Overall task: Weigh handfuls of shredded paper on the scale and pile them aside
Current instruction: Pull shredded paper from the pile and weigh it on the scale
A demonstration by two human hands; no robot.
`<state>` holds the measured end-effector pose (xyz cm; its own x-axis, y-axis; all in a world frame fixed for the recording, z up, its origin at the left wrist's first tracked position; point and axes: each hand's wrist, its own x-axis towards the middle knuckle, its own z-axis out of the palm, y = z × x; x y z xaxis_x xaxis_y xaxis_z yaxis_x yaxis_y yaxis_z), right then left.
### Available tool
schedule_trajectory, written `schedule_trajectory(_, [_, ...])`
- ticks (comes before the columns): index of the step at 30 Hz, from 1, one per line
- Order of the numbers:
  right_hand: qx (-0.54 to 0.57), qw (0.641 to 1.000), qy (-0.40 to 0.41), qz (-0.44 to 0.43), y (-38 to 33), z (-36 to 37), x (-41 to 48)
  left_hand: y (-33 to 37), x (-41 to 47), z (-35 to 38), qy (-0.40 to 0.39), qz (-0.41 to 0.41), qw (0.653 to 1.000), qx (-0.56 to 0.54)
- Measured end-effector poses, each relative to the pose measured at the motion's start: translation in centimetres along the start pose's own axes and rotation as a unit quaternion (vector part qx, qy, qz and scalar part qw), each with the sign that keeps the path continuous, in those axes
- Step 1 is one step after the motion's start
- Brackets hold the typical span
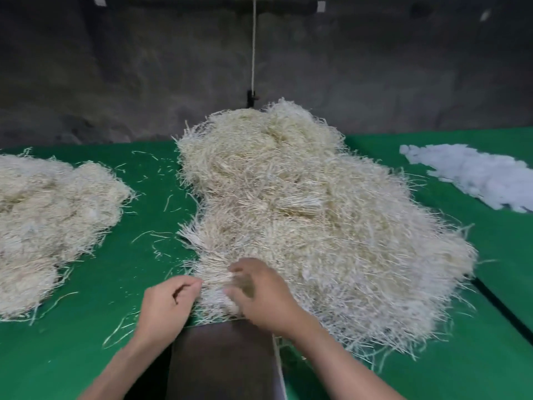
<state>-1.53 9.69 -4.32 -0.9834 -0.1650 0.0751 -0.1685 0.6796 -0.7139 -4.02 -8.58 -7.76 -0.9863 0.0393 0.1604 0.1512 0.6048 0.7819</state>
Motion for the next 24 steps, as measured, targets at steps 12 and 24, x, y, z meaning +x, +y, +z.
schedule_trajectory(12, [-0.278, 0.929, 0.088, 0.227, 16.0, -17.4, 3.0, 9.2, 0.6, 9.2, -0.039, 0.071, 0.997, -0.013])
schedule_trajectory(24, [-0.168, 0.958, 0.228, 0.042, 16.8, -20.2, 8.9, 16.7, 5.8, 11.6, -0.012, 0.005, 0.989, -0.15])
